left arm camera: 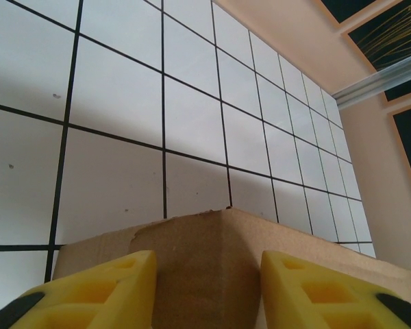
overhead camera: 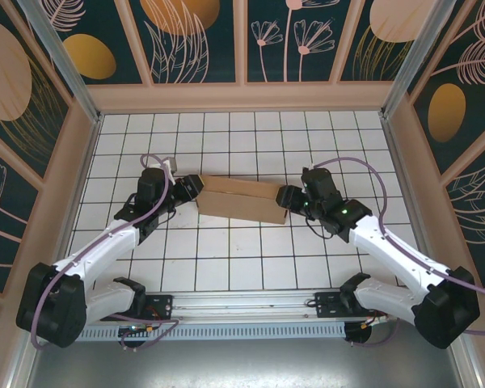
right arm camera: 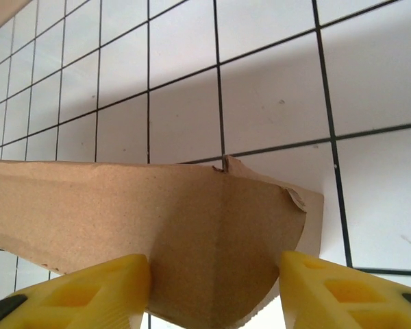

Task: Fold the paper box

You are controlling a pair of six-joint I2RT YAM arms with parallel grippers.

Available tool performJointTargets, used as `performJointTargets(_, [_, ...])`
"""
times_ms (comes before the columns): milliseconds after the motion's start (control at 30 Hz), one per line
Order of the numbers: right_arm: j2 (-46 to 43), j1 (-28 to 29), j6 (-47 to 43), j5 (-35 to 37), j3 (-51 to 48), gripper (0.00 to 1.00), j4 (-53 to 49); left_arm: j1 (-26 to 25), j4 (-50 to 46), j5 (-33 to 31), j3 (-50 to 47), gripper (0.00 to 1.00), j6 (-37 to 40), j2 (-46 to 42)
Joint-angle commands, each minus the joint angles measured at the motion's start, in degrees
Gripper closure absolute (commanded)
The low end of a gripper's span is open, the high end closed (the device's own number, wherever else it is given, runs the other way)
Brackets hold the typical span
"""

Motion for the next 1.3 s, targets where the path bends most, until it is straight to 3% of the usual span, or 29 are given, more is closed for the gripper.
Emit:
performJointTargets(0, [2.0, 0.4, -1.1, -4.4, -2.6, 0.50, 5.8, -0.8, 1.9, 6.8, -1.1, 0.60, -0.4, 1.2])
performJointTargets(200, [1.9, -0.2, -3.4, -6.7, -5.3, 0.56, 14.1, -0.8, 10.7, 8.6, -3.7, 0.63, -3.0, -0.3])
performJointTargets(533, [5.3, -3.5, -5.4, -16.0, -8.0, 0.57, 27.8, -0.8, 19.1, 8.9, -4.6, 0.63, -5.1, 0.0])
performJointTargets(1267, [16.2, -12.1, -9.0, -23.8, 0.9, 0.57, 34.4, -0.8, 28.5, 7.5, 4.8, 0.63, -4.6, 11.9])
